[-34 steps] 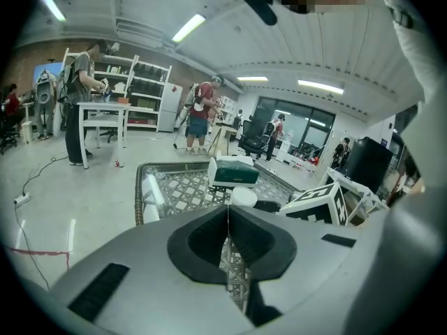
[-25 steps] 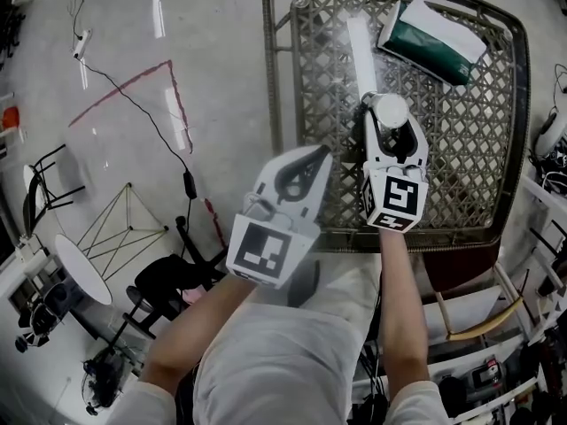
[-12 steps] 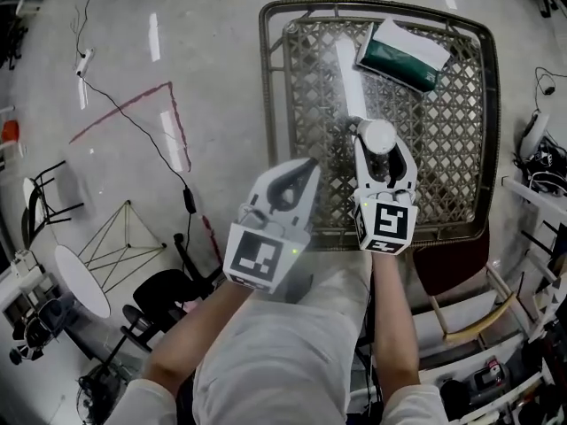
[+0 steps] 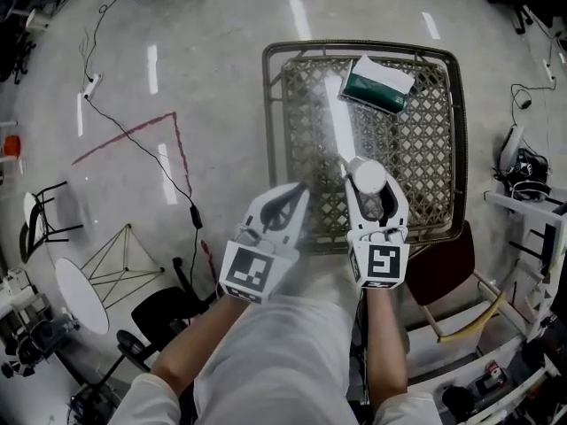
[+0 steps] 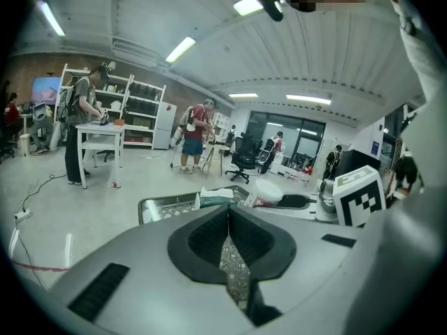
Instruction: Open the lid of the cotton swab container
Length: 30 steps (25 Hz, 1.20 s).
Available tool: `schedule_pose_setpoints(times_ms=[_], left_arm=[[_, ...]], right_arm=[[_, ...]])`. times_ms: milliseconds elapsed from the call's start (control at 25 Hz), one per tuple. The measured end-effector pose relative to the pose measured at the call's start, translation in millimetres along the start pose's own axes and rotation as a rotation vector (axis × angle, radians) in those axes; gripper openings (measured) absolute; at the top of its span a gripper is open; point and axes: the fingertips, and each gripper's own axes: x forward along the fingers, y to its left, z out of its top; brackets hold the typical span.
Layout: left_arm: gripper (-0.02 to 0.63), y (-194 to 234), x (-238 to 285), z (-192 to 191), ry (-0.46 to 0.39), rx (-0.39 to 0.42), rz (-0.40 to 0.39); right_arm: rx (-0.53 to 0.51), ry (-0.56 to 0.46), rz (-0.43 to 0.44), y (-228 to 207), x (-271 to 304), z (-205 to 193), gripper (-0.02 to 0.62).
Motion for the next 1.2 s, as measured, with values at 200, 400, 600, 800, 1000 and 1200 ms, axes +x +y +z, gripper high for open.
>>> schedule_pose_setpoints(times_ms=[200,400,600,800,1000,1200], left_arm=[[0.005,-21.2,-32.9,29.0,-0.009,0.026,-0.067],[0.005,-39.9,-56.4,64.9,-0.057,0.091,-0.104],[0.005,-58.5,-78.1,75.8,-0.053,0.151,-0.153],[0.005,-63.2,-99.3,82.6,-0.072,0.153,-0.165],[0.006,-81.0,-108.5,93.0,-0.091,0.189,-0.248],[0.011,-105.0,-116.2,107.1,-0.085,0.266,-0.397]], right_arm=[[-0.014,-0.018,0.020,20.9,-40.7,41.4,0.225],[-0.021,-0.046,0.026,27.6,-74.3,76.9,0.225],[-0.029,-0.036,0.027,36.5,-104.3,96.7,0.225],[-0.013,-0.031,0.012,46.6,-124.5,110.8,0.225],[-0.038,-0.017,0.014,43.2,-135.4,117.5,0.225],[-0.082,0.009,0.087,46.9,-139.9,120.9,0.225]])
